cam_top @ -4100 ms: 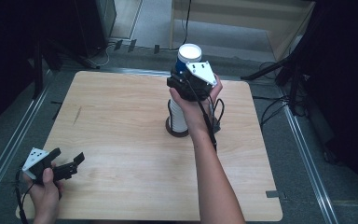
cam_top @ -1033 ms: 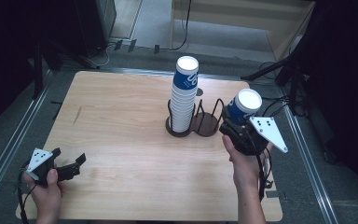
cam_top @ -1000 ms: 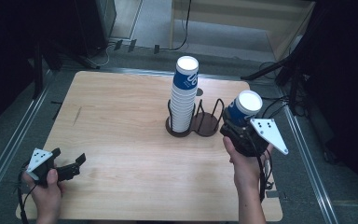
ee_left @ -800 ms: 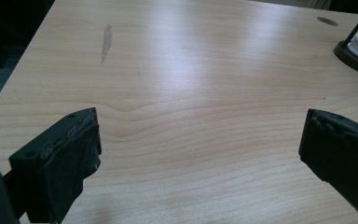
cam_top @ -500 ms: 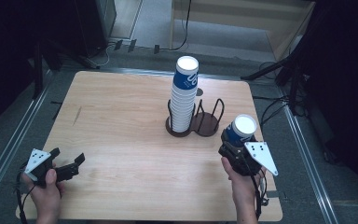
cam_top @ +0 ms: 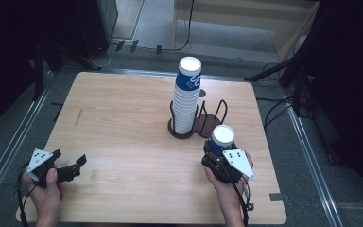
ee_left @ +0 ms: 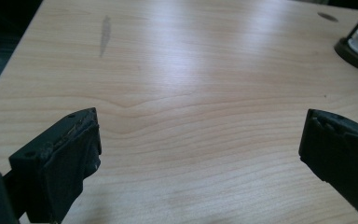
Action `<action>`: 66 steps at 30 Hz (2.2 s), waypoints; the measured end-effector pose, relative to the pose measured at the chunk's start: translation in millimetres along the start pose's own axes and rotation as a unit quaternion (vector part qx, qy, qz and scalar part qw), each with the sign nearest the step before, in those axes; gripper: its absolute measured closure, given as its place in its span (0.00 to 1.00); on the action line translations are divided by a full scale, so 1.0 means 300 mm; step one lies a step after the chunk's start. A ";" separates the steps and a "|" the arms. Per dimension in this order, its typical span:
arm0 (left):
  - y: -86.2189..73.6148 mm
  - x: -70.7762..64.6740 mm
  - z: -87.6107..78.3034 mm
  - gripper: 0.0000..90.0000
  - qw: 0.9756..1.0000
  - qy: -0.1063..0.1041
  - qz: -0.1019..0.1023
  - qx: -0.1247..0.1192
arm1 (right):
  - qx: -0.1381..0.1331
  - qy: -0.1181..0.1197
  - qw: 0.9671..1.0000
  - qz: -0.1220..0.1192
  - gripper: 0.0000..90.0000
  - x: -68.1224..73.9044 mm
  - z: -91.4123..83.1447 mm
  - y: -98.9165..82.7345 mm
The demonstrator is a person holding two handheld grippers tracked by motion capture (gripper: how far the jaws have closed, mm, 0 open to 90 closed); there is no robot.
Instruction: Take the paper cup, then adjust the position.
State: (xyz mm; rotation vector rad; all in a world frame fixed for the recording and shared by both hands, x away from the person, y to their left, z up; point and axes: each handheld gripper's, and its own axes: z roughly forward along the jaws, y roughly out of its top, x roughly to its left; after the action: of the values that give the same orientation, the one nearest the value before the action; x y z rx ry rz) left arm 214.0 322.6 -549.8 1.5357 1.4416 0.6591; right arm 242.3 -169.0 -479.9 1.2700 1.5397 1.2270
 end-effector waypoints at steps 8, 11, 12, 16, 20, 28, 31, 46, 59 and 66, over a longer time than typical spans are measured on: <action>0.059 -0.074 0.010 0.00 0.998 -0.054 0.017 -0.013 | 0.013 0.024 0.999 -0.026 0.23 0.096 0.012 -0.039; 0.075 -0.120 0.014 0.00 0.997 -0.072 0.027 -0.016 | 0.021 0.032 0.998 -0.040 0.23 0.139 0.020 -0.061; 0.082 -0.134 0.014 0.00 0.996 -0.080 0.025 -0.016 | 0.022 0.030 0.998 -0.048 0.23 0.155 0.022 -0.068; 0.111 -0.200 0.005 0.00 0.994 -0.102 0.045 -0.018 | 0.024 0.034 0.997 -0.070 0.23 0.209 0.029 -0.084; 0.130 -0.254 0.001 0.00 0.990 -0.129 0.055 -0.008 | 0.023 0.042 0.996 -0.081 0.23 0.247 0.025 -0.091; 0.136 -0.336 0.007 0.00 0.984 -0.164 0.074 0.000 | 0.020 0.033 0.992 -0.120 0.23 0.302 0.020 -0.109; 0.138 -0.361 0.008 0.00 0.981 -0.179 0.080 0.001 | 0.021 0.033 0.991 -0.127 0.23 0.314 0.017 -0.112; 0.134 -0.453 0.017 0.00 0.964 -0.243 0.108 0.034 | -0.011 0.028 0.970 -0.241 0.23 0.395 0.003 -0.156; 0.136 -0.505 0.005 0.07 0.955 -0.265 0.128 0.038 | -0.022 0.046 0.952 -0.302 0.23 0.462 -0.008 -0.198; 0.127 -0.536 0.005 0.07 0.950 -0.276 0.141 0.045 | -0.031 0.062 0.946 -0.317 0.23 0.483 -0.015 -0.209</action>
State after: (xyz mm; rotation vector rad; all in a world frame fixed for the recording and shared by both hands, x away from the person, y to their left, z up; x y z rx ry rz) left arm 205.1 170.2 -486.1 1.8349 0.8477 0.2860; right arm 194.7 -30.2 -538.3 0.5788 1.7910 0.9260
